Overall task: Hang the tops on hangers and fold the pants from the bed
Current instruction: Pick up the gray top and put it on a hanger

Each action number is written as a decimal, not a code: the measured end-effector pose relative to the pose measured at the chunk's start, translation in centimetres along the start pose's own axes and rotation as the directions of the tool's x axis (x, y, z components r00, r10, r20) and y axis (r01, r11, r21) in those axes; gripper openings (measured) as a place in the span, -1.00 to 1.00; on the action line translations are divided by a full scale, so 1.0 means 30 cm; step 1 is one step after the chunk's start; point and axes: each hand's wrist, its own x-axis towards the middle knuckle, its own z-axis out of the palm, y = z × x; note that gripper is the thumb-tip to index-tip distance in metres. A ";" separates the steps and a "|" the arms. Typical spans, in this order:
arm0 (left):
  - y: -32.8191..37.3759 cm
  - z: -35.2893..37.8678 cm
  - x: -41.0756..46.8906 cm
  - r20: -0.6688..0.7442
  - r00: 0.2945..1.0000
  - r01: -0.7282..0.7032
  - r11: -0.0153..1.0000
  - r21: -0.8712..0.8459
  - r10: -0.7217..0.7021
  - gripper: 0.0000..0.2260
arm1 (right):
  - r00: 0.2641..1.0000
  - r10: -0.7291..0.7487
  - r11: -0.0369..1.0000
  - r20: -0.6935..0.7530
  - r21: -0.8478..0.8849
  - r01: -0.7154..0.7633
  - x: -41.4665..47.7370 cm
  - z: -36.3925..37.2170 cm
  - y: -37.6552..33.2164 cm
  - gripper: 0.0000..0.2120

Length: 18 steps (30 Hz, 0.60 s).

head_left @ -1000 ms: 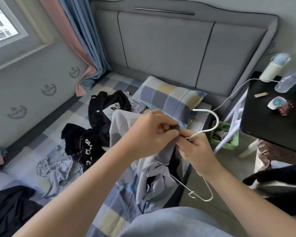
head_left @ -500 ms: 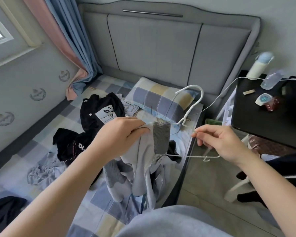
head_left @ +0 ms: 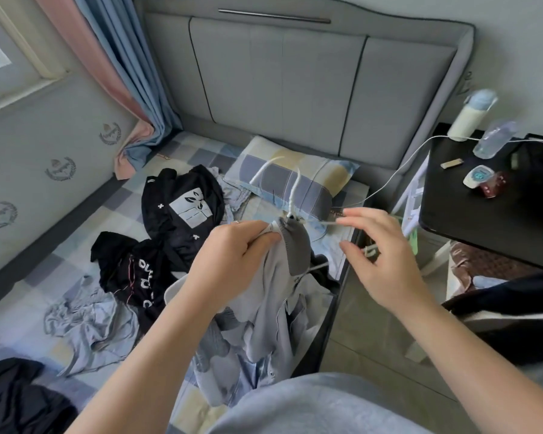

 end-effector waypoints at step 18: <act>0.026 0.041 0.016 -0.189 0.953 0.188 0.952 -0.240 -0.236 -0.55 | 0.907 0.172 0.832 0.384 0.436 -0.343 -0.041 0.197 -0.023 -0.93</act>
